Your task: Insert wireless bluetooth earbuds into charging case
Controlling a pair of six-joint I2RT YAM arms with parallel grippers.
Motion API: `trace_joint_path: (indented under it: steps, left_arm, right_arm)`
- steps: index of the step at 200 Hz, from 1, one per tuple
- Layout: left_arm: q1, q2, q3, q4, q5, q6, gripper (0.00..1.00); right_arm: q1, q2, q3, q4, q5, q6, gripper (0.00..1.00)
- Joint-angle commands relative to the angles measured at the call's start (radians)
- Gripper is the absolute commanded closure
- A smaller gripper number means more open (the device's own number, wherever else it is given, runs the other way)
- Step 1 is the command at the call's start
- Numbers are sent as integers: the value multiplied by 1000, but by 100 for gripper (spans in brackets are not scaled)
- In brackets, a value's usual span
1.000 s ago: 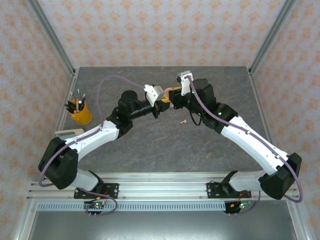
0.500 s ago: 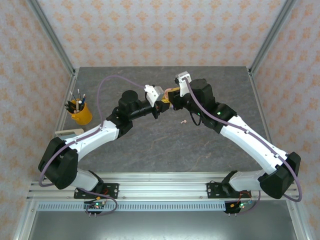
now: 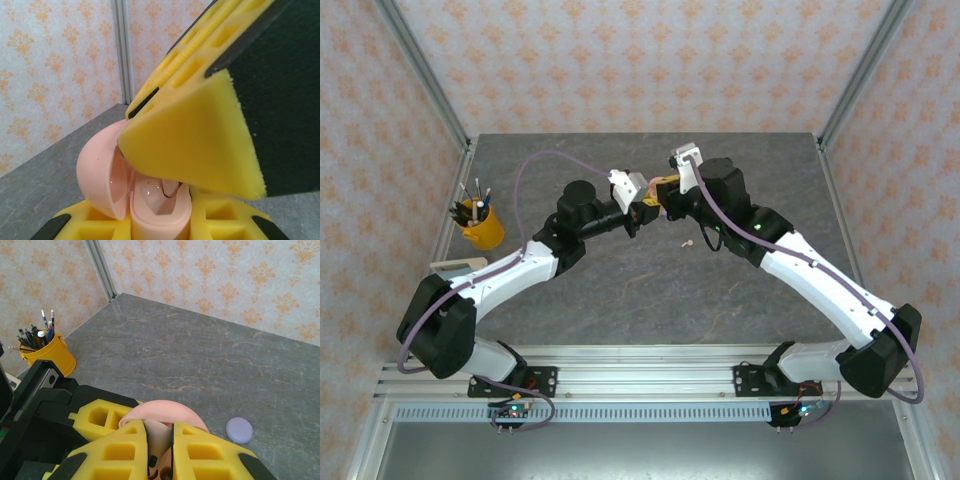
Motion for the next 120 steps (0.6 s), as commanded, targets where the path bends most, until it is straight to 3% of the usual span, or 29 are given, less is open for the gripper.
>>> trace_joint_path:
  steps: [1,46,80,120]
  left_arm:
    - [-6,-18,37,43,22,23,100]
    - [-6,-13,49,43,34,22,100]
    - [-6,-5,51,43,36,17,100]
    - [-6,-2,44,43,34,16,100]
  right_arm:
    - [-10,11,22,-60,-46,-47,85]
    - [-7,42,71,-166,-136,-107,85]
    - [-7,63,87,-195,-132,-121,84]
    - [-11,63,92,-184,-92,-82,68]
